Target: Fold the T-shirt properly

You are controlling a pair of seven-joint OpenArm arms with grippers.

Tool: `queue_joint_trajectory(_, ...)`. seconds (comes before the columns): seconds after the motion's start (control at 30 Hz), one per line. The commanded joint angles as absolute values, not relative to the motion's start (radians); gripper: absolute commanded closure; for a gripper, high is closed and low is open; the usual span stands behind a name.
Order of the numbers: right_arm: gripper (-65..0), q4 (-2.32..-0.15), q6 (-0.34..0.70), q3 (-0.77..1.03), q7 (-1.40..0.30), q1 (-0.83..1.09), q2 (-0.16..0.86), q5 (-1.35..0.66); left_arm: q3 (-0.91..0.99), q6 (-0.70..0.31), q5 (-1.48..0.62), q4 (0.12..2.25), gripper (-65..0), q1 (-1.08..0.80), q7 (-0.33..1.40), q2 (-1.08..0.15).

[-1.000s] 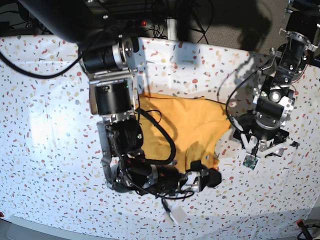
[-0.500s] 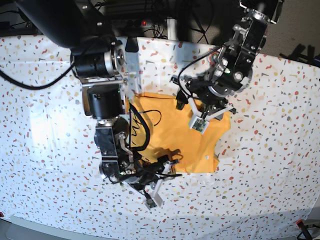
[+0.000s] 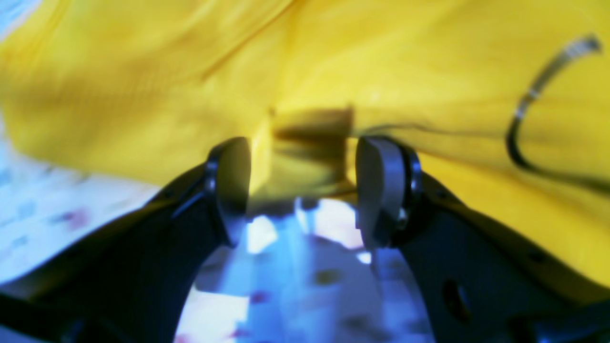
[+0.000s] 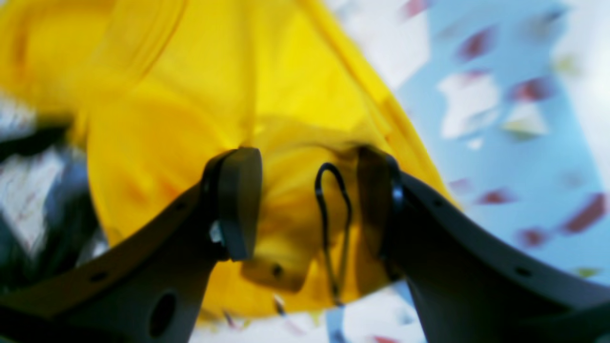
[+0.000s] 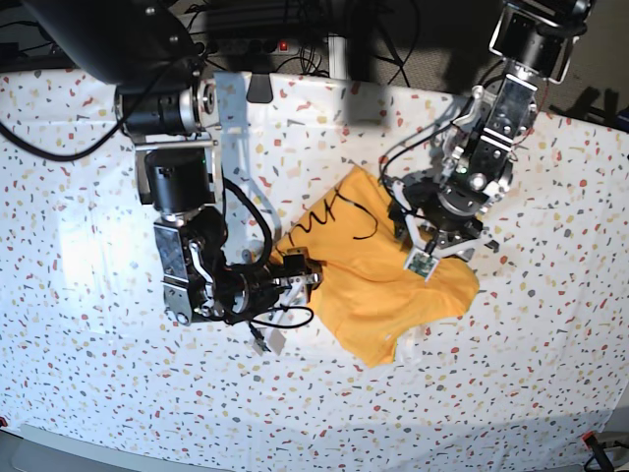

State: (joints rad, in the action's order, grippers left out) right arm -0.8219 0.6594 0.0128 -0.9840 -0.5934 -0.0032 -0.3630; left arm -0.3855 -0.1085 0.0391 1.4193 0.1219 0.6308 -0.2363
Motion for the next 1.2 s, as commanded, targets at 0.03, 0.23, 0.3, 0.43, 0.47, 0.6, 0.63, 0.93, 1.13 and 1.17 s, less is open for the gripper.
queue_joint_trajectory(0.03,-32.7,-0.872,0.675,0.014,-1.013,-0.605,-0.006,-0.413,-0.381,-0.102,0.060,1.425,-34.1,0.139,0.625,-0.271)
queue_joint_trajectory(0.23,-32.7,-0.979,0.675,0.014,-1.084,-0.508,-0.006,-0.496,-0.381,-0.102,0.048,1.425,-34.2,0.152,0.599,-0.297)
queue_joint_trajectory(0.3,-32.7,-1.013,0.675,0.014,-1.098,-0.471,-0.006,-0.517,-0.381,-0.102,0.032,1.425,-34.1,0.164,0.591,-0.297)
queue_joint_trajectory(0.43,-32.7,-1.077,0.675,0.014,-1.125,-0.400,-0.006,-0.551,-0.381,-0.102,0.017,1.425,-34.2,0.186,0.595,-0.294)
queue_joint_trajectory(0.47,-32.7,-1.092,0.675,0.014,-1.124,-0.379,-0.005,-0.555,-0.381,-0.102,0.015,1.425,-34.1,0.187,0.595,-0.289)
queue_joint_trajectory(0.6,-32.7,-1.147,0.675,0.014,-1.124,-0.299,-0.006,-0.562,-0.381,-0.112,0.007,1.425,-34.1,0.186,0.597,-0.269)
queue_joint_trajectory(0.63,-32.7,-1.158,0.675,0.014,-1.124,-0.282,-0.006,-0.562,-0.381,-0.123,0.006,1.425,-34.1,0.186,0.596,-0.263)
queue_joint_trajectory(0.93,-32.7,-1.264,0.677,0.014,-1.125,-0.177,-0.014,-0.669,-0.381,-0.170,0.006,1.425,-34.2,0.186,0.578,-0.190)
queue_joint_trajectory(1.13,-32.7,-1.333,0.677,0.014,-1.124,-0.175,-0.013,-0.622,-0.381,-0.169,0.012,1.425,-34.2,0.187,0.615,-0.181)
queue_joint_trajectory(1.17,-32.7,-1.348,0.676,0.014,-1.122,-0.175,-0.014,-0.604,-0.381,-0.170,0.011,1.425,-34.2,0.186,0.622,-0.184)
